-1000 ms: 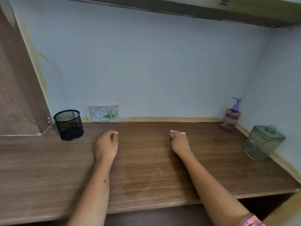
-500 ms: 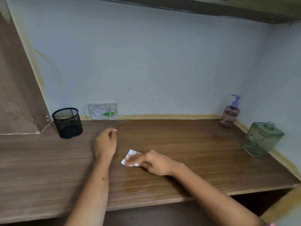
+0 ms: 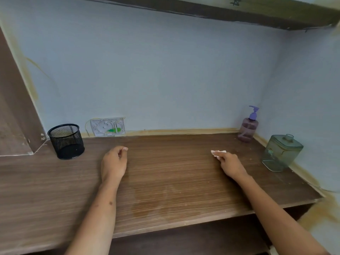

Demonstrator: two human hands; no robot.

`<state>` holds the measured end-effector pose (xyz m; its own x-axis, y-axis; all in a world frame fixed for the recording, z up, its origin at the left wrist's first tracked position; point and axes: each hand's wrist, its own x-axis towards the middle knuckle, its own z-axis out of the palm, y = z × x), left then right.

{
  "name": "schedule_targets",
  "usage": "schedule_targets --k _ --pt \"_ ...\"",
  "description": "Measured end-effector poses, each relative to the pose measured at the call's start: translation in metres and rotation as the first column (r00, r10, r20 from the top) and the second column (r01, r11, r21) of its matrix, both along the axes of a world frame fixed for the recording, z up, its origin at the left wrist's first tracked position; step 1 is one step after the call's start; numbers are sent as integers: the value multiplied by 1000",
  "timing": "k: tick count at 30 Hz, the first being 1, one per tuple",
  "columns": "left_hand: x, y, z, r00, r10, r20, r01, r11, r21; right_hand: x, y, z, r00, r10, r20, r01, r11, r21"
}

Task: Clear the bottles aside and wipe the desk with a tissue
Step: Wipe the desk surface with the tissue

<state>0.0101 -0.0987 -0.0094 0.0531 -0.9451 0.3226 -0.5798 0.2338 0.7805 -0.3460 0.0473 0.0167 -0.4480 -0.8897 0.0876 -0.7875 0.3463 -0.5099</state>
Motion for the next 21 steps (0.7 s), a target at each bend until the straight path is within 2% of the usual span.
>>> schedule_targets --k 5,9,11,14,18,21 --pt "-4 2 1 999 -48 20 49 999 -13 21 0 -14 980 -199 1 199 979 -45" --pt "-7 5 0 994 -84 67 86 996 -28 56 -7 -18 987 -161 -9 160 984 -84" --pt "-7 6 0 991 -98 89 101 994 -36 76 -13 -20 996 -87 5 87 993 -80" --pt "-8 7 0 989 -109 102 114 992 -47 115 -21 -19 990 143 3 -142 986 -85" --pt "-8 8 1 990 -98 102 103 994 -41 167 -23 -17 909 417 -10 -416 905 -84" --pt "-8 5 -1 991 -100 91 103 994 -36 189 -21 -17 856 516 -25 -516 854 -58"
